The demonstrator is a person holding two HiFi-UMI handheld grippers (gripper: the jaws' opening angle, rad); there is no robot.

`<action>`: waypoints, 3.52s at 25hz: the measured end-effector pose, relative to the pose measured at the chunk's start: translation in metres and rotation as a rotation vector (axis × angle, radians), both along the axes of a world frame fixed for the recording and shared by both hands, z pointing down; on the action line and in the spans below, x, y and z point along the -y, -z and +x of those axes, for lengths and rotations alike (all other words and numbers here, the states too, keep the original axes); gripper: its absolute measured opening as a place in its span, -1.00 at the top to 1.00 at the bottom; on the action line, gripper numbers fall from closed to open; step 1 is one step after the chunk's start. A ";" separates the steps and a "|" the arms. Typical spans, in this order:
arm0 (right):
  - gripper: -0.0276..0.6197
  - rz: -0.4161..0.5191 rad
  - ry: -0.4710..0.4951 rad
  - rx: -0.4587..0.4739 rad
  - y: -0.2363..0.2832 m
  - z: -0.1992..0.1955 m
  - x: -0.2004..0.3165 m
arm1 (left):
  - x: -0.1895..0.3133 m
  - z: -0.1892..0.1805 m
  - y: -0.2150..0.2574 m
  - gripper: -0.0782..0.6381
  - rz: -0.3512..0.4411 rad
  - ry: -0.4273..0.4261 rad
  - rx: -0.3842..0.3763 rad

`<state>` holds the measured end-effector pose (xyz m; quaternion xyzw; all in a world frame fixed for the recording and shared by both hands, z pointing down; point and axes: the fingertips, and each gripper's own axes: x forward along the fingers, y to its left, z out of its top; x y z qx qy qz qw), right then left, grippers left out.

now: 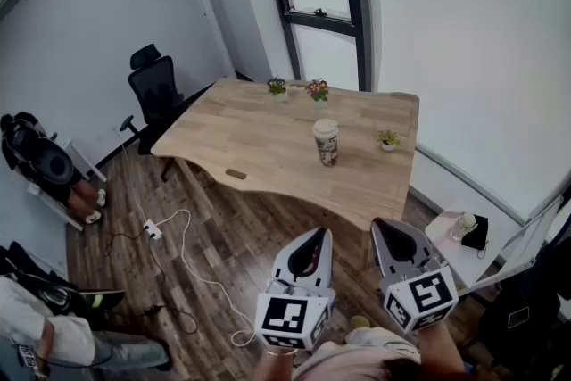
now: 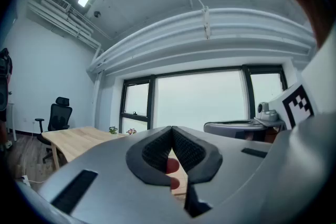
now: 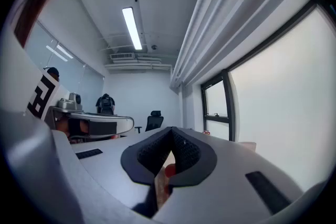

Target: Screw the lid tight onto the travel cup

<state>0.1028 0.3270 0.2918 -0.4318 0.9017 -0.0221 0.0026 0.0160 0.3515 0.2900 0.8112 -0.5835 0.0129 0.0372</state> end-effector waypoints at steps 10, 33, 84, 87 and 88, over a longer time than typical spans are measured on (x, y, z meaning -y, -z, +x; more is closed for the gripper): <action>0.91 -0.019 0.043 0.015 -0.010 0.014 0.057 | 0.058 0.016 -0.010 0.78 -0.007 0.007 0.002; 0.91 -0.048 0.079 0.018 -0.024 -0.003 0.150 | 0.147 0.003 -0.031 0.78 -0.058 0.017 0.012; 0.49 -0.208 0.158 -0.069 -0.072 -0.108 0.329 | 0.342 -0.083 -0.127 0.14 -0.212 -0.267 -0.080; 0.46 -0.217 0.187 -0.092 -0.082 -0.111 0.338 | 0.350 -0.082 -0.140 0.09 -0.220 -0.281 -0.070; 0.45 -0.219 0.195 -0.099 -0.085 -0.112 0.341 | 0.353 -0.081 -0.144 0.08 -0.225 -0.282 -0.070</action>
